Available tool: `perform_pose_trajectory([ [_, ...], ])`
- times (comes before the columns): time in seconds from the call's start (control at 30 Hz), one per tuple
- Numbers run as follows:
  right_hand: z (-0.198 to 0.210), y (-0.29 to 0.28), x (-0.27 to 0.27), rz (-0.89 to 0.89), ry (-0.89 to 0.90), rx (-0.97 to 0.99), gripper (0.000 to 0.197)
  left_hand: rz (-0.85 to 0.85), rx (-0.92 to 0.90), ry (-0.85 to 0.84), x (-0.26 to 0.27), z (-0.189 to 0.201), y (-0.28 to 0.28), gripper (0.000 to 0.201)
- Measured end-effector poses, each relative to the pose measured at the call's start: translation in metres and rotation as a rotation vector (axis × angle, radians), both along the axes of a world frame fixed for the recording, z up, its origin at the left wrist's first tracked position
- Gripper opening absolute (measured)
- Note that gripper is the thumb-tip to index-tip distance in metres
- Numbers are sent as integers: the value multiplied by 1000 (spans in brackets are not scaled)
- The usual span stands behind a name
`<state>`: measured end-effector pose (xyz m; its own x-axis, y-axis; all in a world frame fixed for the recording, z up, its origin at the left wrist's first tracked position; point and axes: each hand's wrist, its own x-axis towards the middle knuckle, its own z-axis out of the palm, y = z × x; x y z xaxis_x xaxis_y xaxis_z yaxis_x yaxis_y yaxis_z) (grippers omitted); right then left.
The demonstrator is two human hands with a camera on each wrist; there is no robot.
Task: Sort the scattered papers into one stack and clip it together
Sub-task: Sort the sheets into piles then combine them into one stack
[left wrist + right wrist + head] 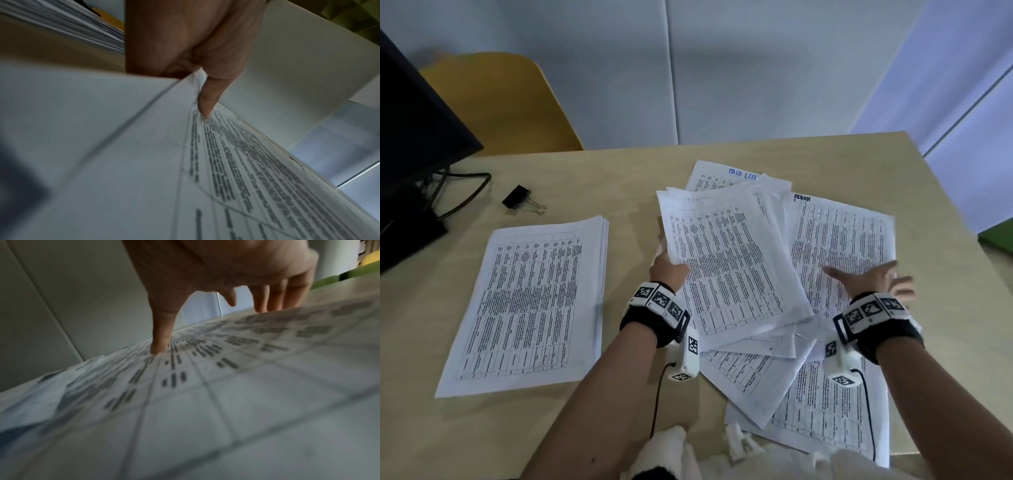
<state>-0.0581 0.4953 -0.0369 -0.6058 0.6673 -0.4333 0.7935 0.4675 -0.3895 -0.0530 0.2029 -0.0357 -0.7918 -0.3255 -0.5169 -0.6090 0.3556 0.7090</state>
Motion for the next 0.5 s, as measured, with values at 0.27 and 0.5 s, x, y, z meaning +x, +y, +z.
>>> perform_pose_trajectory([
  [0.27, -7, 13, 2, -36, 142, 78, 54, -1, -47, -16, 1, 3, 2, 38],
  [0.5, 43, -7, -11, 221, 649, 189, 23, -30, -28, -23, 3, 4, 1, 38],
])
